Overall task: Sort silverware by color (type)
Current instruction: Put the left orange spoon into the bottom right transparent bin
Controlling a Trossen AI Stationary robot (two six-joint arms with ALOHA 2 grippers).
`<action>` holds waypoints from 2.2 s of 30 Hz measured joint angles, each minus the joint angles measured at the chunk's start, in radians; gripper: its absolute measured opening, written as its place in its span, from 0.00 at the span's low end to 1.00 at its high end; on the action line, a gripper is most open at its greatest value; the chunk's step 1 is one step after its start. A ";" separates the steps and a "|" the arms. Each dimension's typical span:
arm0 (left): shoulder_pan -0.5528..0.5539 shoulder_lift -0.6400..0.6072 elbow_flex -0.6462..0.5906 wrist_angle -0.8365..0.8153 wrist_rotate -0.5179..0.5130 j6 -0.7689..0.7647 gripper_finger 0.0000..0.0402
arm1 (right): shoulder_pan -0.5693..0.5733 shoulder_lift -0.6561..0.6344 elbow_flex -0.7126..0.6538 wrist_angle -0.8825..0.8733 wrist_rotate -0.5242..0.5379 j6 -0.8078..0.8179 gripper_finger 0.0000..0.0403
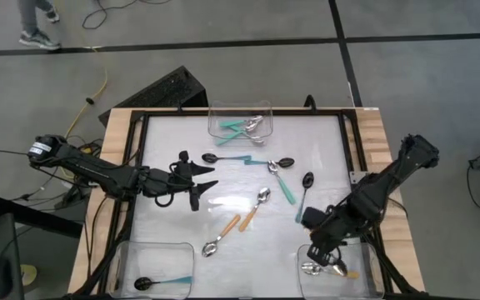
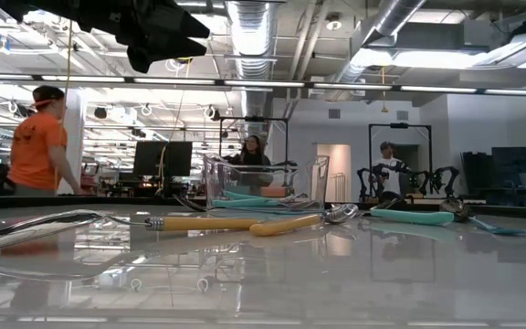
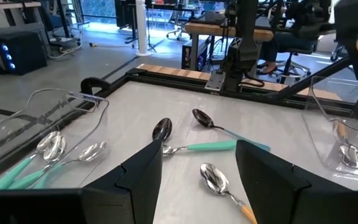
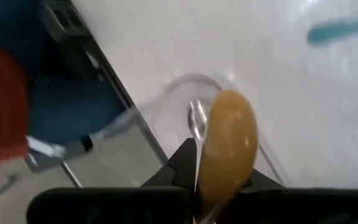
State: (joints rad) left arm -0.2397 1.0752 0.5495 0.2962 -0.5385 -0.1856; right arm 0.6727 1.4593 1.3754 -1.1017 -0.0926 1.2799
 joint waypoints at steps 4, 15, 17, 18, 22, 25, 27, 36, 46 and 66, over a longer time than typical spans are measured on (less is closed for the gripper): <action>0.000 0.000 0.000 -0.001 -0.004 0.000 0.47 | 0.003 0.061 0.000 -0.063 -0.100 0.029 0.11; 0.000 0.000 0.000 0.000 -0.026 0.002 0.47 | 0.035 0.205 0.040 -0.100 -0.270 -0.110 0.11; 0.000 0.000 0.000 0.000 -0.026 0.002 0.47 | 0.040 0.222 0.065 -0.117 -0.243 -0.135 0.11; 0.000 0.000 0.000 0.000 -0.026 0.002 0.47 | 0.041 0.235 0.079 -0.138 -0.232 -0.146 0.11; 0.000 0.000 0.000 -0.001 -0.027 0.002 0.47 | 0.044 0.283 0.115 -0.224 -0.222 -0.163 0.11; 0.000 0.000 0.000 -0.010 -0.027 0.002 0.47 | 0.057 0.311 0.117 -0.229 -0.201 -0.183 0.11; 0.000 0.000 0.000 -0.017 -0.027 0.002 0.47 | 0.073 0.326 0.116 -0.196 -0.161 -0.212 0.11; 0.000 0.000 0.000 -0.023 -0.027 0.002 0.47 | 0.135 0.329 0.116 -0.143 0.062 -0.211 0.11; 0.000 0.000 0.000 -0.023 -0.027 0.001 0.47 | 0.168 0.329 0.116 -0.144 0.070 -0.189 0.11; 0.000 0.000 0.000 -0.022 -0.040 0.004 0.47 | 0.176 0.329 -0.027 0.016 0.012 -0.211 0.11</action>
State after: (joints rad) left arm -0.2398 1.0752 0.5495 0.2745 -0.5786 -0.1818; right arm 0.8487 1.7885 1.3483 -1.0859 -0.0804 1.0685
